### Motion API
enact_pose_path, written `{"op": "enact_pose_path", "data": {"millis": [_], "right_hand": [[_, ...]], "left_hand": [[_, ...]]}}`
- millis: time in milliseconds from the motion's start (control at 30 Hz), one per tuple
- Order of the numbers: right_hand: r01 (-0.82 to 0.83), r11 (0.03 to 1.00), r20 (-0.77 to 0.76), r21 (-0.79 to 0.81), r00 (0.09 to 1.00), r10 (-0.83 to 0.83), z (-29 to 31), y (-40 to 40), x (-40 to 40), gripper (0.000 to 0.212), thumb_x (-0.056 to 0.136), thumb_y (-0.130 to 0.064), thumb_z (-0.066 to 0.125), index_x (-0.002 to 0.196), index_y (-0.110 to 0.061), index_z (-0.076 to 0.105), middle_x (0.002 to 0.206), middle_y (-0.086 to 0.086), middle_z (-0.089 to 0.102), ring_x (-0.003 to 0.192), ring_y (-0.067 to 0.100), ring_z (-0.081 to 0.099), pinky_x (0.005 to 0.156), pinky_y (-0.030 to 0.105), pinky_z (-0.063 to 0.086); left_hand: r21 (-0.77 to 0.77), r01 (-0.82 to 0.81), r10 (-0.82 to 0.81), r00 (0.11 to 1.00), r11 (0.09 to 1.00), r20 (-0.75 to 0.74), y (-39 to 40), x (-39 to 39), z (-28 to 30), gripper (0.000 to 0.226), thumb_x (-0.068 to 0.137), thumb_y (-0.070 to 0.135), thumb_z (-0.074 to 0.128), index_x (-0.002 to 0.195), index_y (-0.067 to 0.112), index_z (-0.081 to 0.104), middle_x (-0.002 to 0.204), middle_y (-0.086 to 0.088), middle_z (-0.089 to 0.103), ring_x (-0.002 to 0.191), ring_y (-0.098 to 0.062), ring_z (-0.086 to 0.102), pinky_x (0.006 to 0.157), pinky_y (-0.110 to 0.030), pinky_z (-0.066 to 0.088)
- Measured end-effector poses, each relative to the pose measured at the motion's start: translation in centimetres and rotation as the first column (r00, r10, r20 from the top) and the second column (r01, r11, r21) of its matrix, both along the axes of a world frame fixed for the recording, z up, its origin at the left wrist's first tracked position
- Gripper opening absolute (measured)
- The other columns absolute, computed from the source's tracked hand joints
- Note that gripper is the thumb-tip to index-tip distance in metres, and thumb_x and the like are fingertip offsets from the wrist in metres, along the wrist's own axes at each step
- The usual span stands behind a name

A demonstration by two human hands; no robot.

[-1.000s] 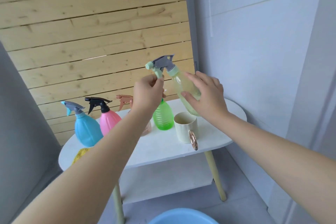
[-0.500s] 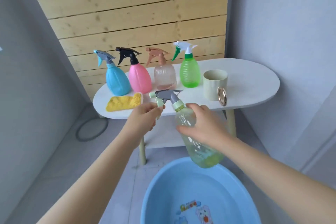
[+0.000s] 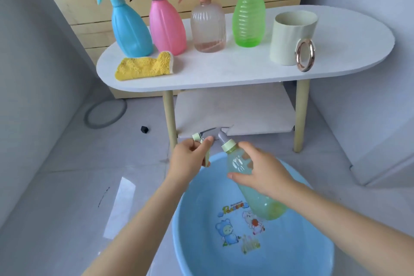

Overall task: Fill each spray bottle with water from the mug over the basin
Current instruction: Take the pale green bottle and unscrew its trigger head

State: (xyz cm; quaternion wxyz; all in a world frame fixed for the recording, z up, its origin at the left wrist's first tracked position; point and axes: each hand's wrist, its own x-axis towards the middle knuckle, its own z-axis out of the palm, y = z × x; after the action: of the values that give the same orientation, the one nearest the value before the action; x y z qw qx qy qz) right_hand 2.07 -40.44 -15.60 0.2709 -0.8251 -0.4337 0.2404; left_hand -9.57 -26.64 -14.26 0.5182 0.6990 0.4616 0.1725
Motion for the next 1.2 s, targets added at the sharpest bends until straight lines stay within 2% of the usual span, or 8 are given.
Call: {"op": "enact_pose_path", "data": {"millis": [133,267,467,667,800,1000,1100,1200], "right_hand": [[0.031,0.999,0.125,-0.037,0.992,-0.026,-2.0,-0.9,-0.7,0.066,0.08,-0.049,0.065,0.135,-0.03,0.035,0.116,-0.004,0.054,0.103,0.017,0.052,0.084,0.033,0.044],[-0.037,0.989,0.451,-0.142,0.887,0.098,-4.0,-1.5,-1.1,0.065,0.084,-0.054,0.056,0.139,-0.031,0.03,0.123,-0.006,0.051,0.11,0.02,0.046,0.09,0.03,0.032],[-0.005,0.997,0.323,-0.077,0.946,0.03,-4.4,-2.5,-0.2,0.064,0.077,-0.052,0.064,0.133,-0.035,0.038,0.117,-0.009,0.055,0.107,0.017,0.051,0.083,0.029,0.037],[-0.162,0.974,-0.134,-0.159,0.981,0.142,-4.7,-3.2,2.2,0.072,0.07,-0.042,0.078,0.131,-0.044,0.04,0.121,-0.017,0.053,0.103,0.005,0.054,0.09,0.028,0.046],[-0.243,0.961,-0.178,-0.135,0.96,0.217,-4.5,-3.3,1.8,0.075,0.069,-0.042,0.079,0.132,-0.046,0.04,0.124,-0.022,0.051,0.111,0.002,0.05,0.097,0.027,0.043],[-0.281,0.953,0.283,-0.113,0.91,0.302,-3.8,-2.8,0.1,0.077,0.077,-0.041,0.069,0.142,-0.041,0.028,0.14,-0.022,0.038,0.124,0.009,0.037,0.097,0.021,0.023],[-0.264,0.955,0.326,-0.136,0.898,0.294,-3.8,-2.6,0.2,0.08,0.079,-0.042,0.068,0.145,-0.035,0.024,0.144,-0.018,0.035,0.128,0.011,0.034,0.101,0.022,0.021],[-0.208,0.966,0.213,-0.151,0.948,0.238,-4.1,-2.6,0.8,0.082,0.075,-0.042,0.073,0.143,-0.034,0.029,0.141,-0.014,0.041,0.126,0.011,0.038,0.099,0.024,0.03]], "left_hand": [[-0.061,-0.03,0.03,1.0,0.998,-0.011,-1.3,-0.2,-2.1,0.043,0.087,0.04,0.063,0.061,0.009,0.048,0.041,0.007,0.051,0.051,-0.013,0.052,0.056,-0.025,0.038],[-0.109,-0.066,0.07,0.997,0.992,0.026,-3.4,0.0,-3.7,0.034,0.09,0.031,0.058,0.073,0.002,0.057,0.053,-0.002,0.052,0.044,-0.007,0.05,0.059,-0.032,0.046],[-0.108,0.099,-0.089,0.992,0.989,0.094,-3.5,-0.8,-3.2,0.027,0.089,0.046,0.057,0.083,0.019,0.058,0.074,0.006,0.06,0.069,-0.006,0.062,0.068,-0.026,0.05],[-0.062,0.284,-0.269,0.945,0.957,0.188,-1.5,-2.7,-4.4,0.043,0.084,0.02,0.068,0.122,0.028,0.049,0.122,0.014,0.056,0.115,0.003,0.053,0.095,-0.02,0.045],[-0.057,0.309,-0.292,0.934,0.949,0.209,-1.9,-2.3,-4.1,0.011,0.087,0.017,0.064,0.097,0.013,0.064,0.096,0.005,0.071,0.085,-0.001,0.066,0.08,-0.022,0.053],[-0.012,0.019,-0.019,0.999,1.0,0.05,-1.9,-1.9,-4.0,0.037,0.084,0.039,0.067,0.104,0.016,0.046,0.066,-0.007,0.066,0.046,-0.015,0.059,0.053,-0.033,0.051],[-0.023,0.023,-0.021,0.997,0.999,0.076,-1.7,-2.0,-4.2,0.046,0.086,0.034,0.066,0.119,0.018,0.038,0.076,-0.006,0.065,0.047,-0.018,0.061,0.055,-0.034,0.052],[-0.014,0.226,-0.222,0.964,0.974,0.146,-1.7,-2.5,-4.3,0.062,0.083,0.023,0.07,0.128,0.04,0.032,0.108,0.001,0.055,0.072,-0.021,0.068,0.073,-0.031,0.057]]}}
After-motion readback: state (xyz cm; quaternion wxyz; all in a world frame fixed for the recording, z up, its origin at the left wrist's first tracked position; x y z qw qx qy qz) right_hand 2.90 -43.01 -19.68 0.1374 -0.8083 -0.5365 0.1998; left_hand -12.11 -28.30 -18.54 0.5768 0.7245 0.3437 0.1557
